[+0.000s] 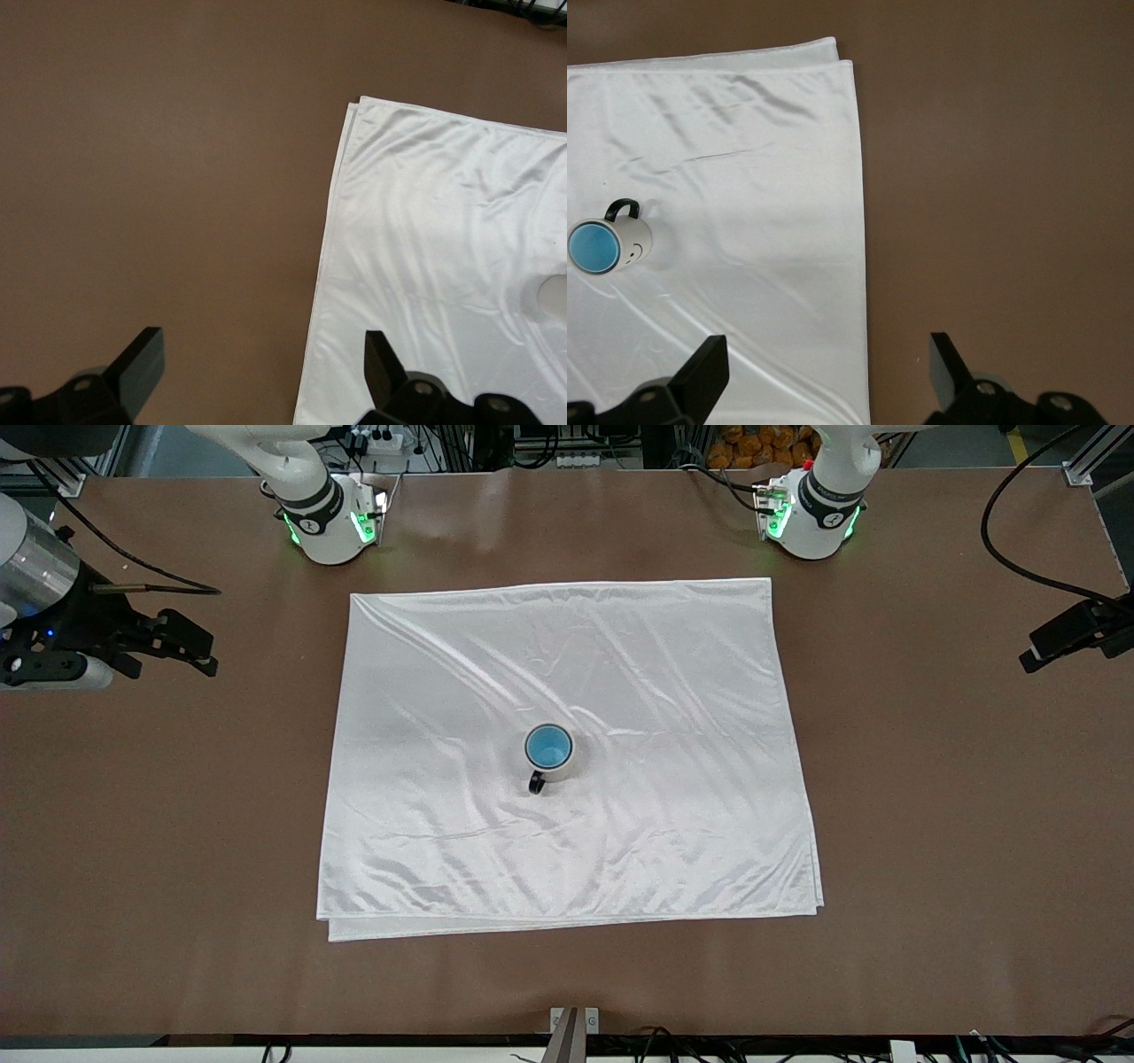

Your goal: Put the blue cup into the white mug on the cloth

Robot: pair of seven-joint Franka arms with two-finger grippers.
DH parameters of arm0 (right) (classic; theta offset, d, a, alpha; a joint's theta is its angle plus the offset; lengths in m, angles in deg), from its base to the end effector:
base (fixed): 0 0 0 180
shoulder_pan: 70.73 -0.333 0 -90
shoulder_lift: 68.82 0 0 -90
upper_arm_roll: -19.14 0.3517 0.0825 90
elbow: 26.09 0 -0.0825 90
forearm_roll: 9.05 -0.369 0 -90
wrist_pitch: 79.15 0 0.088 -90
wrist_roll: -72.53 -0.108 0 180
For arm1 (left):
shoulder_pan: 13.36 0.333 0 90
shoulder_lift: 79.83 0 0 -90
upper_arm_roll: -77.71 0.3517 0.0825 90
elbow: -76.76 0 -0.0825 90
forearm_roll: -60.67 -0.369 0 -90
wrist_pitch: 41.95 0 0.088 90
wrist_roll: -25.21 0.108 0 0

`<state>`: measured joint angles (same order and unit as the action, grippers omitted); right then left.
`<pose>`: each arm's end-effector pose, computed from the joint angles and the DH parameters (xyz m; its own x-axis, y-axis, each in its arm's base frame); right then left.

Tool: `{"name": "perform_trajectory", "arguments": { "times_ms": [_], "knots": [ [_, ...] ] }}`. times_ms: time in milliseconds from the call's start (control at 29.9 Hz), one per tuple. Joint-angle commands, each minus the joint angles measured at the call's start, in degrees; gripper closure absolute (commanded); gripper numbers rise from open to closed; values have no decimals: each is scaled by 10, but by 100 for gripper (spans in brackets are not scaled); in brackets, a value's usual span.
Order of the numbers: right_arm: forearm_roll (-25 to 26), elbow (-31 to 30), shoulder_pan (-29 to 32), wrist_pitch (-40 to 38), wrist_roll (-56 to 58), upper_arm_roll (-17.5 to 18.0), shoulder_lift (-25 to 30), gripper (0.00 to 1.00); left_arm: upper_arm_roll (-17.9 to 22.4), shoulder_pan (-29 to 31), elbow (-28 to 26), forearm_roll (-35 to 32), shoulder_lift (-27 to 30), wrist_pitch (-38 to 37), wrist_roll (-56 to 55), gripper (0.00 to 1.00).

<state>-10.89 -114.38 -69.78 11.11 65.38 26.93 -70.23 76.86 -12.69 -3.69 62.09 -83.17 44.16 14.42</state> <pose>0.5445 0.0677 0.6600 1.0000 -0.0056 0.0055 -0.0053 -0.9993 -0.0364 0.5530 -0.0042 0.6969 0.9826 0.1825 0.0350 0.1814 -0.9829 0.0326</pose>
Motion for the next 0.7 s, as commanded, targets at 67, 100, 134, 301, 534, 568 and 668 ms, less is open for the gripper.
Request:
{"name": "perform_trajectory", "arguments": {
  "times_ms": [67, 100, 134, 301, 534, 568, 668],
  "knots": [
    [9, 11, 0, -10, 5, 3, -8, 0, 9, -15, -14, 7, 11, 1, 13, 0],
    [9, 11, 0, -10, 5, 3, -8, 0, 8, -16, -15, 7, 11, 1, 13, 0],
    [9, 11, 0, -10, 5, 3, -8, 0, 7, -16, -18, 7, 11, 1, 13, 0],
    [9, 11, 0, -10, 5, 3, -8, 0, 3, -26, -24, 4, 11, 3, 13, 0],
    [9, 11, 0, -10, 5, 3, -8, 0, -19, -26, -23, -20, 12, 3, 14, 0],
    [9, 11, 0, -10, 5, 3, -8, 0, -19, -26, -23, -20, 12, 3, 14, 0],
    [9, 11, 0, -10, 5, 3, -8, 0, -19, -26, -23, -20, 12, 3, 30, 0]
  ]
}}
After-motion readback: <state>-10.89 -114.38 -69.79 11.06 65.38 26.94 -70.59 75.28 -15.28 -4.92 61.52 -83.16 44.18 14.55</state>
